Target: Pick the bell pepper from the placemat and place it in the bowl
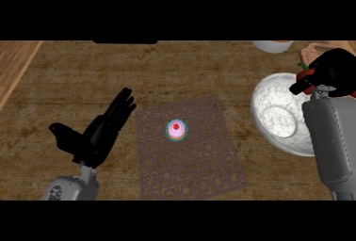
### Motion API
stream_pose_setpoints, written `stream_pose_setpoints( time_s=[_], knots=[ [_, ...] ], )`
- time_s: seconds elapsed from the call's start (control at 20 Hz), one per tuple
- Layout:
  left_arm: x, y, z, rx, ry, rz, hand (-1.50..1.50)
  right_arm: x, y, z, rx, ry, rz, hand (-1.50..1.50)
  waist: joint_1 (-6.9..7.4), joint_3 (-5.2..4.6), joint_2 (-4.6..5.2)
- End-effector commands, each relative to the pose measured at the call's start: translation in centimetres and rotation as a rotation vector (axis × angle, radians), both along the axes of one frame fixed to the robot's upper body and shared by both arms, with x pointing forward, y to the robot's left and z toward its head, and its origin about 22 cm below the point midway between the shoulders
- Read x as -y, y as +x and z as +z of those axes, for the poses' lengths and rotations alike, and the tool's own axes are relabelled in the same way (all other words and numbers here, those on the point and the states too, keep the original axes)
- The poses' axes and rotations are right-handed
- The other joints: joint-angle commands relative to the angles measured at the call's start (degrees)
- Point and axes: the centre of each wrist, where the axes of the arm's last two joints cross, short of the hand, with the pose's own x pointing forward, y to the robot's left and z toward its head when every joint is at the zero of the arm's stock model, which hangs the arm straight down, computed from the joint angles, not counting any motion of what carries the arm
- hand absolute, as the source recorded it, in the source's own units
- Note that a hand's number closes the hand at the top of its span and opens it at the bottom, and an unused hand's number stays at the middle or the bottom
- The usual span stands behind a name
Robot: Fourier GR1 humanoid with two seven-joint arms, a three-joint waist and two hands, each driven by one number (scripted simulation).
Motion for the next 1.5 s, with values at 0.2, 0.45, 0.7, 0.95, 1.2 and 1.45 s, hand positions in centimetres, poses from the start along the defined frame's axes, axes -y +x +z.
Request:
stream_pose_setpoints(
  time_s=[0.2,0.45,0.7,0.95,1.2,1.45],
  knots=[
    [-0.7,-0.6,-1.8,0.003,0.01,-0.01,0.0,2.9,0.3,-5.9,0.156,0.184,0.024,-1.5,0.27,0.03,0.22],
    [-0.6,-0.7,-1.4,-0.006,0.006,0.019,0.0,4.2,-1.2,-3.1,0.548,0.297,0.048,-1.5,-1.38,0.12,-0.51],
    [-0.3,-0.4,-0.1,-0.008,-0.001,0.022,0.0,0.4,-3.3,-2.0,0.88,0.329,0.157,-1.5,-1.91,0.07,-0.86],
    [-0.8,0.0,-0.4,-0.016,0.0,0.05,0.0,-2.9,-9.0,-1.4,1.034,0.384,0.305,-1.5,-2.78,0.0,-1.19],
    [-0.6,-0.4,-1.6,-0.045,-0.004,0.067,0.0,-5.3,-16.4,0.1,1.122,0.447,0.384,-1.5,-3.92,-0.08,-1.47],
    [-1.9,-1.2,-1.0,-0.027,-0.009,0.053,0.0,-7.9,-23.3,-0.3,1.152,0.422,0.426,-1.5,-3.63,-0.11,-1.74]
  ],
)
